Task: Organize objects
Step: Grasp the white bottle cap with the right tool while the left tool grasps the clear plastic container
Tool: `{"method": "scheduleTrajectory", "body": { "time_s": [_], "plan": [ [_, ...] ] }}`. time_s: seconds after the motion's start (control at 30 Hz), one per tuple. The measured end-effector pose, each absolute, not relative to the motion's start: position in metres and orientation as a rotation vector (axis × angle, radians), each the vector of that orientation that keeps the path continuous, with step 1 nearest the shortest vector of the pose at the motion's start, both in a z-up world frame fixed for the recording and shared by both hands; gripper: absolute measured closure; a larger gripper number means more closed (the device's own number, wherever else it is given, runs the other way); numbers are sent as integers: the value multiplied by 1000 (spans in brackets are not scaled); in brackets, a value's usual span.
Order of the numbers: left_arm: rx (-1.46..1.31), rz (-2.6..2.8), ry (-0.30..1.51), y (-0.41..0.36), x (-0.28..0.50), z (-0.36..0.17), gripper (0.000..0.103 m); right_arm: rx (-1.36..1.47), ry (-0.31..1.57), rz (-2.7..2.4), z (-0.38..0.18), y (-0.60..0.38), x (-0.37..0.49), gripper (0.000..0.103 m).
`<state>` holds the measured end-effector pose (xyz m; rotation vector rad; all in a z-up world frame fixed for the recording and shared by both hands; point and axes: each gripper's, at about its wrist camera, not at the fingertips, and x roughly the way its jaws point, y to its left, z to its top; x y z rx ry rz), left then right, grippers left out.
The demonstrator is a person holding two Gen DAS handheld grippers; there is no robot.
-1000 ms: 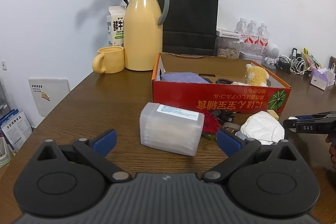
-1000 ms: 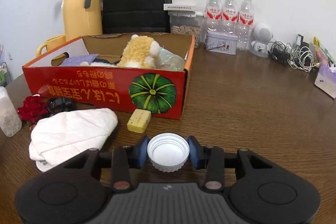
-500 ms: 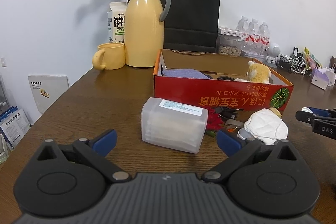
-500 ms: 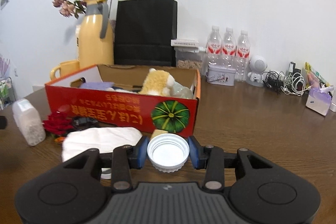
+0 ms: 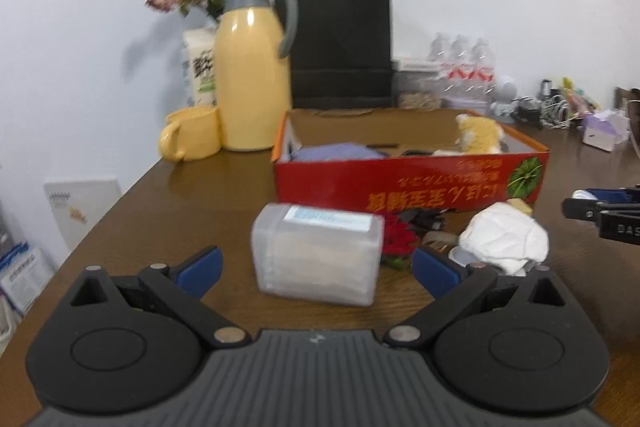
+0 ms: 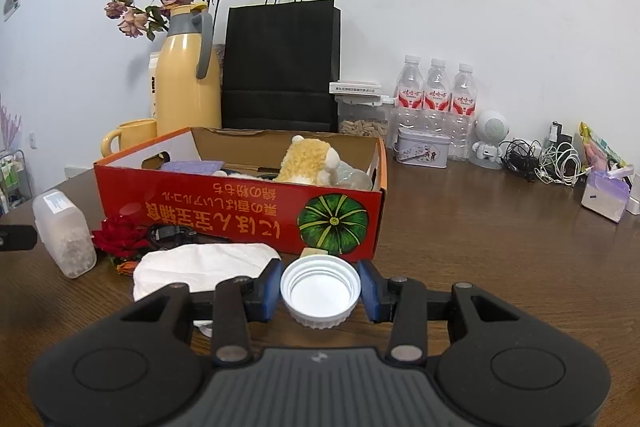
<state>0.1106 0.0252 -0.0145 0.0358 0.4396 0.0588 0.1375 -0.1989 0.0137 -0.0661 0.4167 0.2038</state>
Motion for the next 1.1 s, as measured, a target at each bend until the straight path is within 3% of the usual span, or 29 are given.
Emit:
{"method": "scheduleTrajectory", "body": {
  "time_s": [0.53,0.83,1.0,1.03,1.1],
  "plan": [
    [73,64,493,30,158,-35,0,-65,421,210,14,-198,138,64],
    [-58,58,575,50,172,-43,0,-69,424,214,14,-198,139,64],
    [-86,59,580,54,172,-44,12,-70,424,213,14,-198,138,64],
    [-87,62,582,54,173,-44,19,-70,424,212,14,-198,138,64],
    [-82,80,581,52,173,-44,19,-71,424,211,13,-198,138,64]
  ]
}}
